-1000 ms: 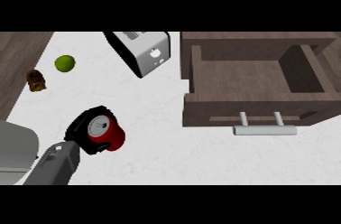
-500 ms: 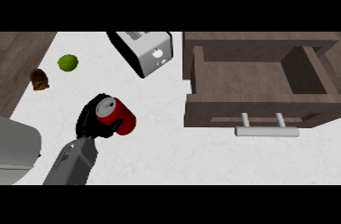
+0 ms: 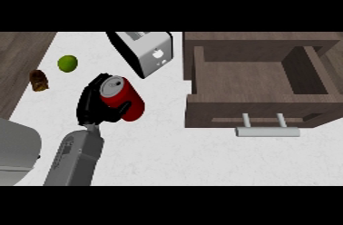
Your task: Pick up the can, place it into the drawer and close the drawer
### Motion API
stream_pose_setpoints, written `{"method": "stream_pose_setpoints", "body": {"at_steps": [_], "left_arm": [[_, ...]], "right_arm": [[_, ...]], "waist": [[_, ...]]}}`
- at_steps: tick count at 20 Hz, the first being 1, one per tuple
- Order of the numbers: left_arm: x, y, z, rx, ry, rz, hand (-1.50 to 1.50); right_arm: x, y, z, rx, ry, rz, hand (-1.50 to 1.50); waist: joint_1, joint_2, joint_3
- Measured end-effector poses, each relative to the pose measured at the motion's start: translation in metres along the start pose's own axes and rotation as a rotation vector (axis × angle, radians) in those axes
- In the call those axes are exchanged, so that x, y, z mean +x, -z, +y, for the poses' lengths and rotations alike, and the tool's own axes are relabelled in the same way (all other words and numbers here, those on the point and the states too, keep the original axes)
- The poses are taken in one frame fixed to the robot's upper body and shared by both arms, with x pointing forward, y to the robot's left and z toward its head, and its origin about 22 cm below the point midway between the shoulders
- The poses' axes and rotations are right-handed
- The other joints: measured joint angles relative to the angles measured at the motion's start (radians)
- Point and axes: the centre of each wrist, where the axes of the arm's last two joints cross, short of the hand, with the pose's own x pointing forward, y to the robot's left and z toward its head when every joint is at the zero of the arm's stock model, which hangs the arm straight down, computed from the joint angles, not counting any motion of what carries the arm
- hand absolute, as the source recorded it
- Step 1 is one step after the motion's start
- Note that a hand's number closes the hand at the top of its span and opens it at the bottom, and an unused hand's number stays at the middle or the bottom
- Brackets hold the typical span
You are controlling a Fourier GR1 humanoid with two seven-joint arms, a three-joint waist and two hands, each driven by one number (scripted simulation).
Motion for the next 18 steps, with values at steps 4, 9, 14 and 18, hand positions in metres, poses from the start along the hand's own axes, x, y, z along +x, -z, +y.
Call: {"method": "stream_pose_setpoints", "body": {"at_steps": [4,9,14,18], "left_arm": [[0.030,0.009,-0.028,-0.013,0.030,-0.017,1.50],[0.061,0.015,-0.062,-0.032,0.047,-0.035,1.50],[0.087,0.022,-0.093,-0.041,0.073,-0.061,1.50],[0.104,0.034,-0.123,-0.044,0.087,-0.071,1.50]], "right_arm": [[0.000,-0.001,0.000,-0.002,0.003,0.001,-1.50],[0.001,0.003,0.001,-0.010,0.009,-0.007,-1.50],[0.004,0.003,0.005,-0.010,0.011,-0.002,-1.50],[0.005,0.001,0.006,-0.008,0.013,-0.003,-1.50]], "waist": [[-0.004,0.002,0.000],[-0.007,0.004,-0.001],[-0.009,0.005,-0.001],[-0.014,0.006,-0.001]]}}
